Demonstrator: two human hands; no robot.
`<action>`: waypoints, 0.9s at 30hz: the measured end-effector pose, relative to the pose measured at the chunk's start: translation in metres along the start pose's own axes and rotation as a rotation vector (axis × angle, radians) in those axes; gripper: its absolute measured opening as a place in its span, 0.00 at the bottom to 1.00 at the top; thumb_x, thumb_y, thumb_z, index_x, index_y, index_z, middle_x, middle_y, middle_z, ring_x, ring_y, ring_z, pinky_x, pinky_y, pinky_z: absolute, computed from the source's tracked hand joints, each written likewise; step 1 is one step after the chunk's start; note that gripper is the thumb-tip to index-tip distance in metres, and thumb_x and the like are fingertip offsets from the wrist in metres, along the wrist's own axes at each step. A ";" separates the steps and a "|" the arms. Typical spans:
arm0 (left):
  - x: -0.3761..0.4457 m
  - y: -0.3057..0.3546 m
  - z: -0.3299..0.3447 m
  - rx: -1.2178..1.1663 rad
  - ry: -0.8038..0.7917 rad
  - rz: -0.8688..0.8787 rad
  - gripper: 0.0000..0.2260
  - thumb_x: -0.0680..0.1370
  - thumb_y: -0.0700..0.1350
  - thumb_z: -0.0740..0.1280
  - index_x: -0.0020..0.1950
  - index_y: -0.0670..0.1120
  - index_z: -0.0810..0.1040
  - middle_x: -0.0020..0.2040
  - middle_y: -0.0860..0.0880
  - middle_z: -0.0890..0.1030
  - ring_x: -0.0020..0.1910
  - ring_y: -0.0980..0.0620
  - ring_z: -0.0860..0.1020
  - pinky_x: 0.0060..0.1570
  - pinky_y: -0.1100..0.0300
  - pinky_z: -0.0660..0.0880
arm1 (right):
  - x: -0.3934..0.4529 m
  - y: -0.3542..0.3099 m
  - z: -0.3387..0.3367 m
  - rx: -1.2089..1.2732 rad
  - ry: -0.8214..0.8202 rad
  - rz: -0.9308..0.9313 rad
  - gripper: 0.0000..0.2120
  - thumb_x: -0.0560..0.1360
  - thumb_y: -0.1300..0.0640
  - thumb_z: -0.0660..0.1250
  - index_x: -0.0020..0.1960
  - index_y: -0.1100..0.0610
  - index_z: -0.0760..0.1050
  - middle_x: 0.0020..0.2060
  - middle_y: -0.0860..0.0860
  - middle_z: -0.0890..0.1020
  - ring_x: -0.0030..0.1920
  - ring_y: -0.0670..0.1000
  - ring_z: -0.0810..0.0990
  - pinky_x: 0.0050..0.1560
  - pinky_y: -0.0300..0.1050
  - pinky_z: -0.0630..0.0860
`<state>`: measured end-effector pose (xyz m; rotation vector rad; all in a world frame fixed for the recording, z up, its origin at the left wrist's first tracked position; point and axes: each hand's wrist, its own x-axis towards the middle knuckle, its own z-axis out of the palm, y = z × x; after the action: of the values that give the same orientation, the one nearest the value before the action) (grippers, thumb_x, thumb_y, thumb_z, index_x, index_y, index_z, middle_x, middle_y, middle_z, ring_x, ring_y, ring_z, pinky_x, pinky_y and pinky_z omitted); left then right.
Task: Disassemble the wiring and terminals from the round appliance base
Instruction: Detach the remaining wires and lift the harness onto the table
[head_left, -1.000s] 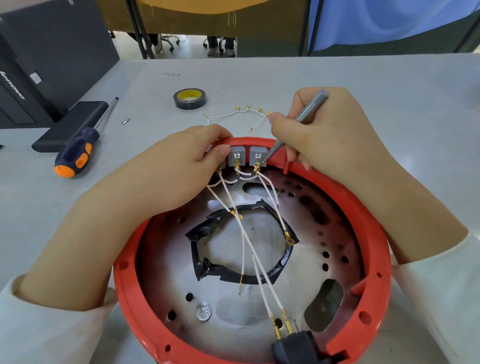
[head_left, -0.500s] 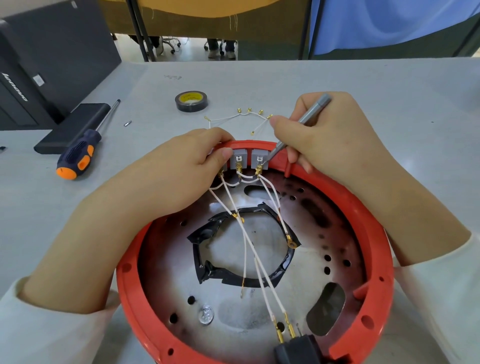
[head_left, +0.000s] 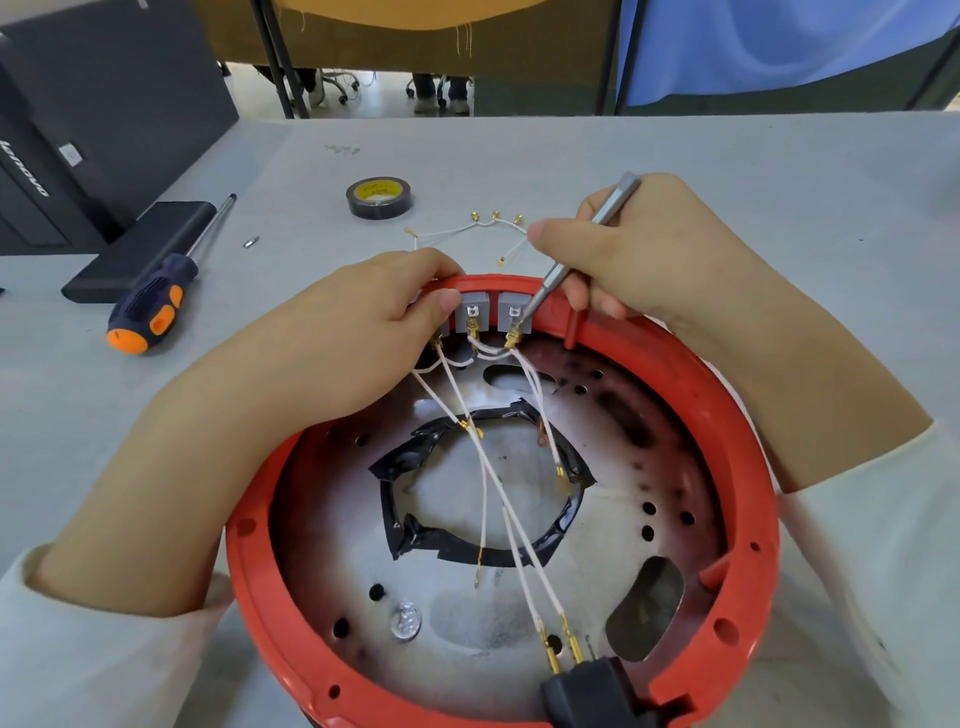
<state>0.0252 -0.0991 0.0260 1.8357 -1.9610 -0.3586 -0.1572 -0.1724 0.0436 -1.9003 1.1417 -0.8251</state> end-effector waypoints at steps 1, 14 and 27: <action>0.000 0.000 0.000 -0.002 -0.001 0.002 0.10 0.81 0.50 0.55 0.59 0.55 0.72 0.48 0.57 0.74 0.48 0.57 0.70 0.41 0.63 0.60 | 0.001 0.000 0.000 -0.005 -0.010 0.017 0.24 0.75 0.53 0.67 0.21 0.56 0.70 0.15 0.51 0.70 0.16 0.46 0.62 0.19 0.32 0.61; 0.000 -0.002 0.001 -0.021 -0.016 0.012 0.10 0.81 0.50 0.55 0.59 0.56 0.72 0.47 0.60 0.74 0.45 0.61 0.69 0.41 0.68 0.62 | -0.009 0.004 0.006 -0.002 0.106 -0.126 0.18 0.76 0.57 0.65 0.29 0.57 0.66 0.18 0.50 0.74 0.15 0.46 0.66 0.21 0.31 0.63; -0.005 -0.001 -0.009 -0.413 -0.150 -0.086 0.10 0.81 0.45 0.61 0.56 0.56 0.78 0.54 0.49 0.82 0.57 0.44 0.77 0.62 0.46 0.71 | -0.020 -0.018 -0.004 0.121 -0.063 -0.154 0.17 0.74 0.49 0.70 0.32 0.55 0.70 0.20 0.50 0.76 0.16 0.46 0.66 0.19 0.33 0.63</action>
<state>0.0307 -0.0935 0.0330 1.6619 -1.7387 -0.8802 -0.1604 -0.1499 0.0576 -1.9166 0.8960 -0.8913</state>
